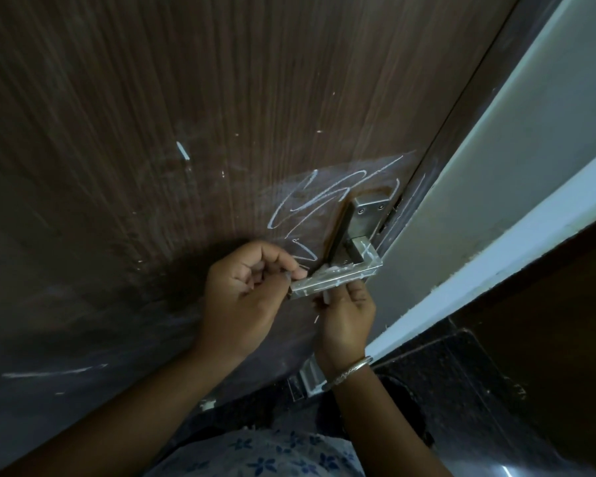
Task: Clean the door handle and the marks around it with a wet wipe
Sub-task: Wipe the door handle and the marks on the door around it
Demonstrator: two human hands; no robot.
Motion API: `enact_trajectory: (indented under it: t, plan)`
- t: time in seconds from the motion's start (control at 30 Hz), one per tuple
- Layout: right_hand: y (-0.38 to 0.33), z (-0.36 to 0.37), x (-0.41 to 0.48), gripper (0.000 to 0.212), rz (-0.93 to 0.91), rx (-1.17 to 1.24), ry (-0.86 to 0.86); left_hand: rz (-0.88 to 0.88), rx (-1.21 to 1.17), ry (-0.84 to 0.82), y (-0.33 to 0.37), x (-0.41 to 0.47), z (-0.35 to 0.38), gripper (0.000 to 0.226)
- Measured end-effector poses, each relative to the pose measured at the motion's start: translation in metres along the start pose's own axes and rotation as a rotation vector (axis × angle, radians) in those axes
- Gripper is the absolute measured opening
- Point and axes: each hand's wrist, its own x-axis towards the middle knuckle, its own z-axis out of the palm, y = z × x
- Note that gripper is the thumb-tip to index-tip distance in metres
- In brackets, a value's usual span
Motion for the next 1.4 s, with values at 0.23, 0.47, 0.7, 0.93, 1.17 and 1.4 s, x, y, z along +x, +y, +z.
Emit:
enact_trajectory:
  t: [0.23, 0.47, 0.7, 0.93, 1.17, 1.4]
  plan:
    - [-0.014, -0.003, 0.002, 0.022, -0.034, 0.06, 0.09, 0.004, -0.024, -0.005, 0.0, 0.001, 0.0, 0.023]
    - [-0.025, 0.002, -0.001, 0.026, -0.03, 0.301, -0.059, 0.001, -0.031, -0.017, -0.001, 0.002, -0.002, 0.02]
    - [-0.022, -0.001, -0.001, 0.036, -0.039, 0.174, -0.124, 0.018, -0.008, 0.002, -0.001, 0.003, -0.001, 0.022]
    - [-0.04, -0.027, -0.001, 0.02, -0.09, -0.225, -0.226, 0.012, -0.024, 0.041, -0.001, 0.004, -0.002, 0.021]
    - [-0.107, -0.058, -0.005, 0.019, -0.604, -0.671, -0.064, -0.037, -0.054, 0.051, 0.001, 0.001, -0.002, 0.022]
    - [-0.137, -0.013, 0.007, 0.031, -0.735, -1.018, -0.116, -0.029, 0.012, 0.014, 0.007, 0.0, -0.006, 0.012]
